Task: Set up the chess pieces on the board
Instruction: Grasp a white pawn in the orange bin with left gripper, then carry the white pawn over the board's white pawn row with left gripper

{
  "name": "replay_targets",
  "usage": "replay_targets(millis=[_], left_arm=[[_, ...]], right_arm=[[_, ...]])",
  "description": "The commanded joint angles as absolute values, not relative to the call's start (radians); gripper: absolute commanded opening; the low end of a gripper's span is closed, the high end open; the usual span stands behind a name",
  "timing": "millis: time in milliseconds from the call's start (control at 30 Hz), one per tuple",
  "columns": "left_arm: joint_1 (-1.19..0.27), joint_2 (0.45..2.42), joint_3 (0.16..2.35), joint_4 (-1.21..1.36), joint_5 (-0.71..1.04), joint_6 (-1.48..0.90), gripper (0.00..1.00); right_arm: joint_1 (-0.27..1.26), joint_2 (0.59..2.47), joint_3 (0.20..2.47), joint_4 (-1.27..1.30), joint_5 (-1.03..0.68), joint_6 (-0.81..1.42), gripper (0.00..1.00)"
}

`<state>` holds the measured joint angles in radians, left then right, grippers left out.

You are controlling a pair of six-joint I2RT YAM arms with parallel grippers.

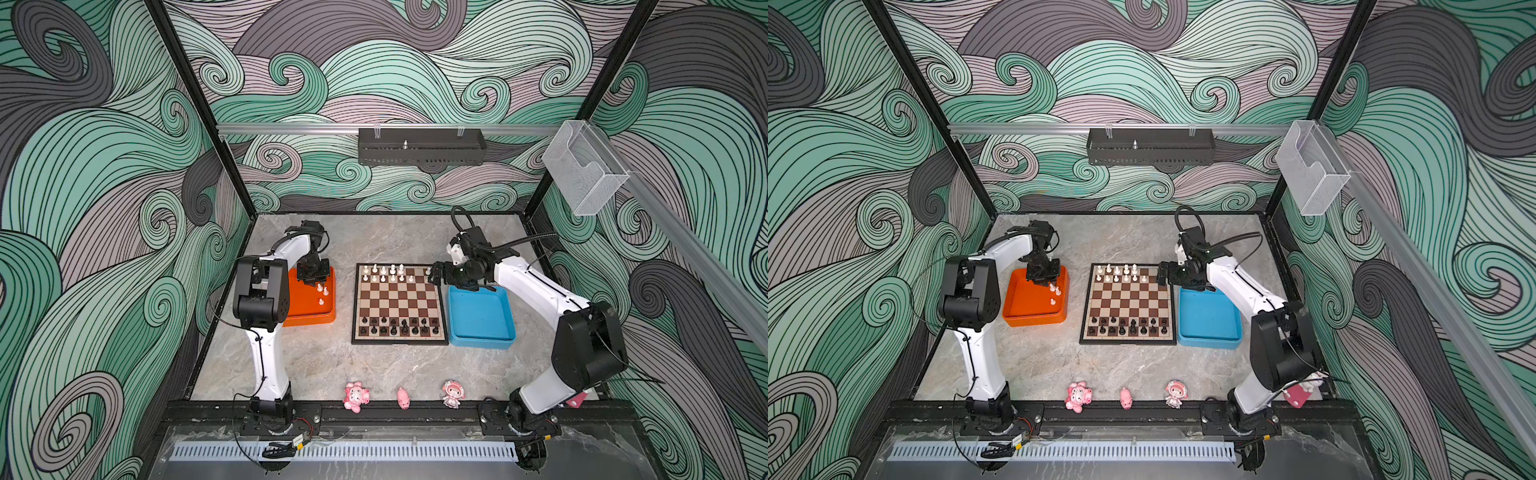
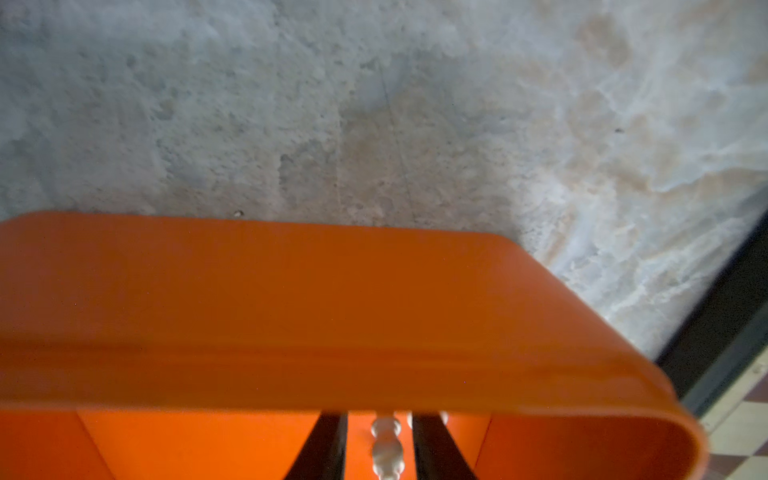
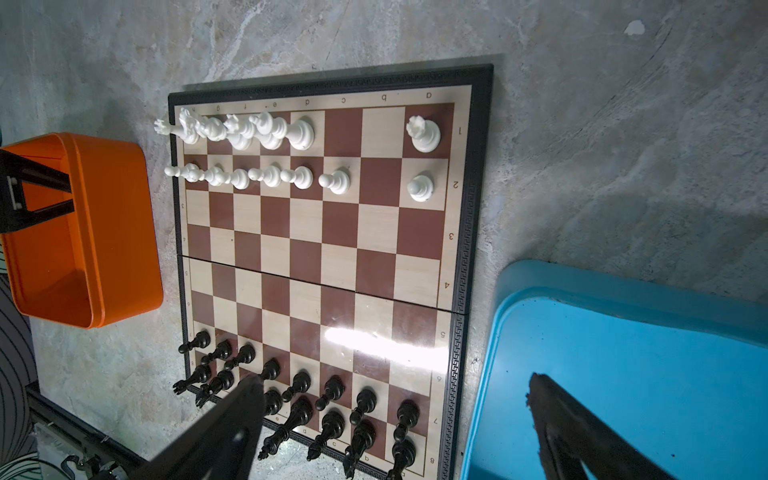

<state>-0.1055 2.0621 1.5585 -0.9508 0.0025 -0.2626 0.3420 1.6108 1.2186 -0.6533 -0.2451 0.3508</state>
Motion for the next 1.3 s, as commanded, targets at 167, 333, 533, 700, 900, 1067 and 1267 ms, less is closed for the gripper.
replay_targets(millis=[167,333,533,700,900,1067,1267], left_arm=[[-0.13,2.081,1.582,-0.984,-0.04,-0.25,0.29],[-0.136,2.095,1.583,-0.983,-0.047,-0.247,0.22],[-0.141,2.095,1.583,-0.983,-0.053,-0.243,0.17],[-0.145,2.089,1.583,-0.989,-0.071,-0.241,0.13],[-0.149,2.077,1.59,-1.001,-0.084,-0.235,0.11],[-0.149,2.046,1.609,-1.035,-0.108,-0.223,0.11],[-0.155,1.99,1.676,-1.116,-0.116,-0.2,0.11]], right_arm=[[0.327,1.618,1.204,-0.647,-0.266,0.337,0.99],[0.324,1.614,1.198,-0.646,-0.265,0.336,0.99],[0.321,1.609,1.192,-0.646,-0.264,0.337,0.99],[0.321,1.605,1.193,-0.647,-0.264,0.339,0.99],[0.321,1.595,1.193,-0.646,-0.264,0.339,0.98],[0.321,1.581,1.188,-0.646,-0.261,0.341,0.98],[0.316,1.568,1.187,-0.647,-0.262,0.338,0.98]])
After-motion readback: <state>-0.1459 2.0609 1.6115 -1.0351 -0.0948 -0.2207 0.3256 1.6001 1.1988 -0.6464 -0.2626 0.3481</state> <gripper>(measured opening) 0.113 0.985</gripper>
